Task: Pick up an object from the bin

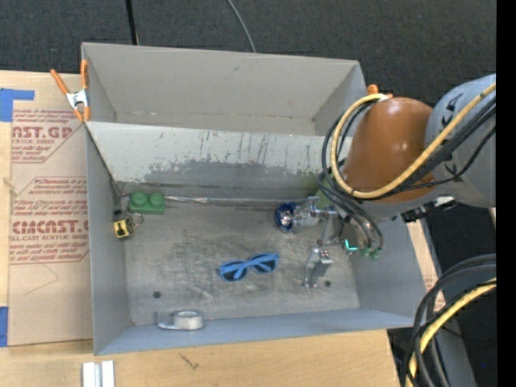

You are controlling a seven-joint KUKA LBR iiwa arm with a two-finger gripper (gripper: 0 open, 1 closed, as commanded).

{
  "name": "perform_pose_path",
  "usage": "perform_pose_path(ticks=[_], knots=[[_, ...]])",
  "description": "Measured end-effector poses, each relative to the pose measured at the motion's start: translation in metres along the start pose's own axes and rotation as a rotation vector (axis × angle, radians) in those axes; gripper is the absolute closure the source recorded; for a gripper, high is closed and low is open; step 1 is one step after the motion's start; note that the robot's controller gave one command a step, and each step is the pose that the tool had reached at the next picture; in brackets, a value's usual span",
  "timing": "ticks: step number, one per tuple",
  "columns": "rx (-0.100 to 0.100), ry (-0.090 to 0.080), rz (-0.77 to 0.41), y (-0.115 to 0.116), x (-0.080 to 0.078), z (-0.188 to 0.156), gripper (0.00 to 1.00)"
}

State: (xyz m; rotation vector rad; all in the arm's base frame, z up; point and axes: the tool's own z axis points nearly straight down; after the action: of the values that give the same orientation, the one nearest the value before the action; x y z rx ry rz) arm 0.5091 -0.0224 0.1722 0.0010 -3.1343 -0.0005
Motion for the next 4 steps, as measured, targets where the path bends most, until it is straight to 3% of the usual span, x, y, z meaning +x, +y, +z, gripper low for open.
perform_pose_path(ticks=[1, 2, 3, 4], knots=[[0.0, -0.016, 0.136, 0.063, -0.008, 0.101, 0.0], [-0.001, -0.01, 0.113, 0.075, 0.0, 0.071, 0.0], [0.001, -0.007, 0.064, 0.066, 0.003, 0.073, 0.0], [0.001, -0.019, -0.094, 0.068, 0.0, 0.099, 0.0]])
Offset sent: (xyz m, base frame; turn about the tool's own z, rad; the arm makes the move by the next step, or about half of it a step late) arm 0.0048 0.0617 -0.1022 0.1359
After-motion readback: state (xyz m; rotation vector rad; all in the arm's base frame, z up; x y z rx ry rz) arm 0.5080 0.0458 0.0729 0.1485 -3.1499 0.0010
